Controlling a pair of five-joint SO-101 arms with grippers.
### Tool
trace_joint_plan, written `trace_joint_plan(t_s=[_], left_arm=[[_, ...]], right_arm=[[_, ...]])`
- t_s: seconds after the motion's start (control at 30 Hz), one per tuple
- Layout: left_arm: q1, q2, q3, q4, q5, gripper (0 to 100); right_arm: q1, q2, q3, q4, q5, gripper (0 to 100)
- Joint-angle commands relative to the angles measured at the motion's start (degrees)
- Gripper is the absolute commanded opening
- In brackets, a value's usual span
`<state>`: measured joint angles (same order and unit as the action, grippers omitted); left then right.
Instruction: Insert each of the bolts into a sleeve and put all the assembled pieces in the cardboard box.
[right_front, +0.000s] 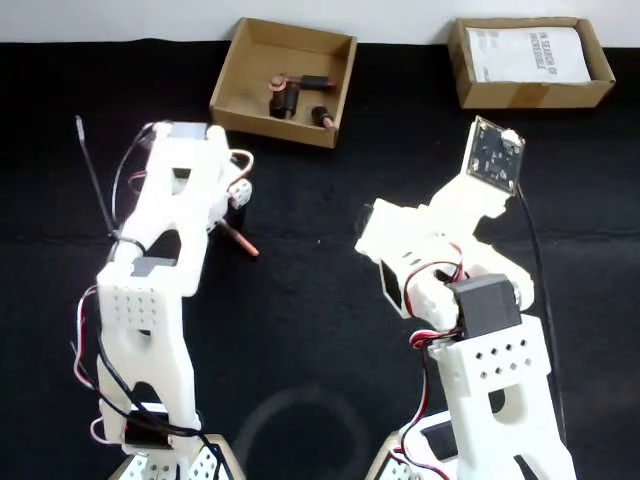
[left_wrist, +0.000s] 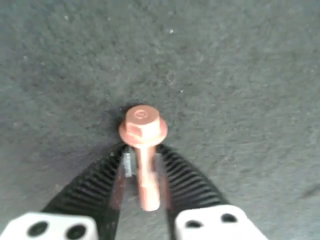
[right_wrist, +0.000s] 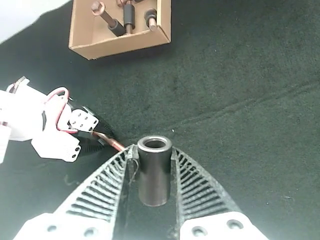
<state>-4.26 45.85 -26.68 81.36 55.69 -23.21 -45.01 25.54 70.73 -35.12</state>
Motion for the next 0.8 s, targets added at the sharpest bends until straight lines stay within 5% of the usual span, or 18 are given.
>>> trace_joint_plan(t_s=[0.0, 0.23, 0.43, 0.77], left_arm=[[-1.4, 0.1, -0.7, -0.4, 0.0, 1], [-1.2, -0.3, -1.0, -0.4, -7.7, 1], [-1.0, -0.5, -3.3, 1.1, -14.2, 1], [-1.0, -0.5, -30.6, 18.0, -24.9, 1]], right_arm=[[0.6, -1.3, 0.9, -1.6, 0.8, 0.6], [0.6, -1.5, 12.8, -10.9, 5.2, 0.6], [0.6, -2.0, 23.6, -29.4, 10.3, 0.6], [-0.5, -2.1, 40.0, -69.3, 22.9, 0.6]])
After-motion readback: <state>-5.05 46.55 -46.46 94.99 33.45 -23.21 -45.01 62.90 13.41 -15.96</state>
